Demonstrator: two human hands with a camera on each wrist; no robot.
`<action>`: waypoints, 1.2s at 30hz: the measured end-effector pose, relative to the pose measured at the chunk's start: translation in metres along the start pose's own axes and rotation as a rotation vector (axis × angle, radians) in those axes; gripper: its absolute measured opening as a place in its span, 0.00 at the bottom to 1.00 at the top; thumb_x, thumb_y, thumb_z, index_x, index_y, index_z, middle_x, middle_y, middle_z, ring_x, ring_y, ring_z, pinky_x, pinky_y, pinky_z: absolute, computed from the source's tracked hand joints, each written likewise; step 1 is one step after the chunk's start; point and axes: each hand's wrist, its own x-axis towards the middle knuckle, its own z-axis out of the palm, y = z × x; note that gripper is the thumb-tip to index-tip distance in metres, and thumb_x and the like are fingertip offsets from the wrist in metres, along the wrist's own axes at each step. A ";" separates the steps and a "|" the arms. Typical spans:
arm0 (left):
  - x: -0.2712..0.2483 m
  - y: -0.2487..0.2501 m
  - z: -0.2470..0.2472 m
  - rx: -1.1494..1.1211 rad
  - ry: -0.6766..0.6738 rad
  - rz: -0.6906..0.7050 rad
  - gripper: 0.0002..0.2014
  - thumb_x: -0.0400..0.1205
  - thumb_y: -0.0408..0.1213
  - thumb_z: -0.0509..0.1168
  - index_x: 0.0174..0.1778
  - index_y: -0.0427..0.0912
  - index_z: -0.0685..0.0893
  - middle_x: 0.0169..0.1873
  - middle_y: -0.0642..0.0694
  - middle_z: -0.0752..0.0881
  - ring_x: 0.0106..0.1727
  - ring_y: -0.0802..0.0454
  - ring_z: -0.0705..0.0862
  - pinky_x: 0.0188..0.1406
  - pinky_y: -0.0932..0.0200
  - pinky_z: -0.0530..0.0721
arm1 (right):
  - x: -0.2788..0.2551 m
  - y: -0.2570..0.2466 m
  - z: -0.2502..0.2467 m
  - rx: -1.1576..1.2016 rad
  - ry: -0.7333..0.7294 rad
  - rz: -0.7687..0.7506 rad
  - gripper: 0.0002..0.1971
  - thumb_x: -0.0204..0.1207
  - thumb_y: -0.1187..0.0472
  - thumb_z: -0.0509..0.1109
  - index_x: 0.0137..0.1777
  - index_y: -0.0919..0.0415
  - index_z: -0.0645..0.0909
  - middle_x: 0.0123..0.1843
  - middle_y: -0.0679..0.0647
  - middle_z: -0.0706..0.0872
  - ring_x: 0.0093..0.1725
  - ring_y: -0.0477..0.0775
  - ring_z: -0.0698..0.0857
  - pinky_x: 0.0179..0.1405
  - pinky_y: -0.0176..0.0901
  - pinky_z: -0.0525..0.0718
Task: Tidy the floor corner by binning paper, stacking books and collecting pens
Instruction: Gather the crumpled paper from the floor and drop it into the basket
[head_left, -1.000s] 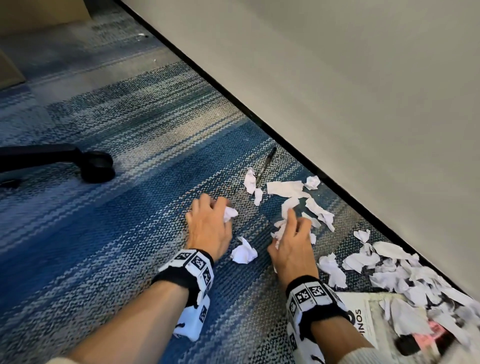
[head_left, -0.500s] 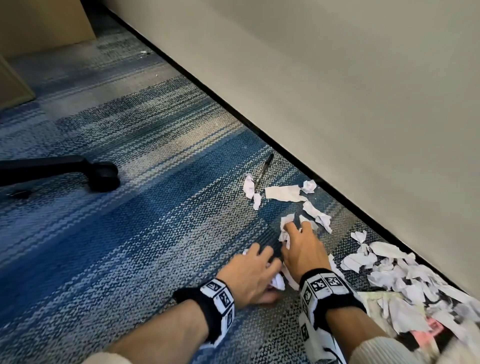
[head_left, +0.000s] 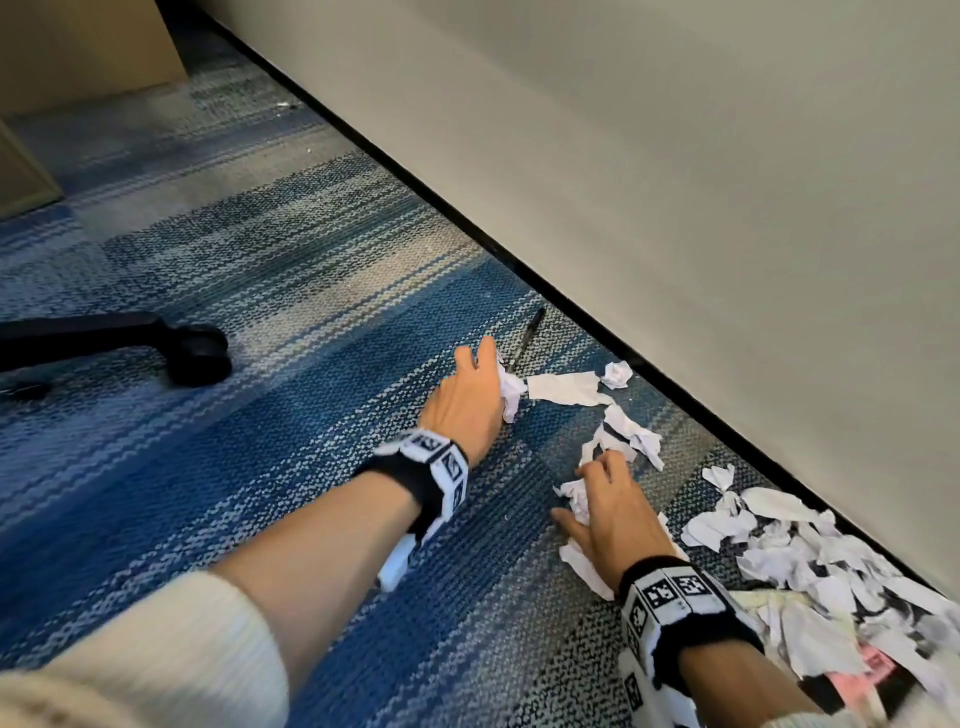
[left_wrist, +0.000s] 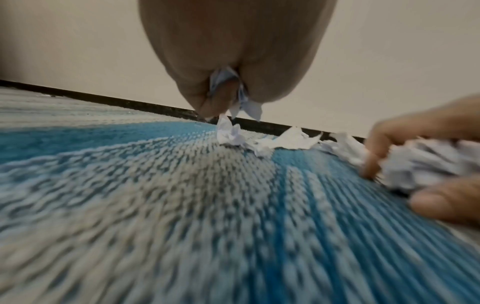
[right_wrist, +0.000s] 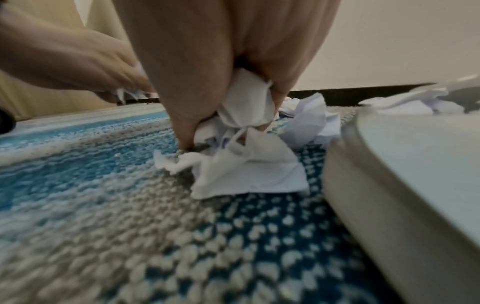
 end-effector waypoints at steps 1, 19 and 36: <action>0.012 0.001 0.002 0.016 -0.018 -0.006 0.28 0.84 0.30 0.60 0.78 0.42 0.56 0.60 0.36 0.71 0.36 0.38 0.82 0.36 0.44 0.80 | -0.001 -0.001 0.000 -0.006 0.016 -0.002 0.17 0.76 0.52 0.73 0.57 0.60 0.73 0.57 0.55 0.71 0.48 0.58 0.81 0.47 0.44 0.80; -0.013 0.035 0.032 0.272 -0.317 0.035 0.12 0.86 0.32 0.54 0.62 0.35 0.77 0.60 0.36 0.81 0.60 0.39 0.84 0.54 0.48 0.83 | -0.037 0.024 -0.046 0.136 0.001 0.322 0.11 0.75 0.54 0.69 0.50 0.60 0.75 0.37 0.58 0.82 0.42 0.63 0.82 0.40 0.48 0.77; -0.229 0.336 0.016 0.038 -0.623 1.207 0.12 0.83 0.44 0.60 0.55 0.39 0.78 0.54 0.36 0.83 0.57 0.35 0.82 0.44 0.51 0.75 | -0.392 0.057 -0.212 -0.160 0.154 0.883 0.12 0.72 0.51 0.72 0.46 0.59 0.77 0.44 0.65 0.87 0.47 0.67 0.84 0.36 0.45 0.69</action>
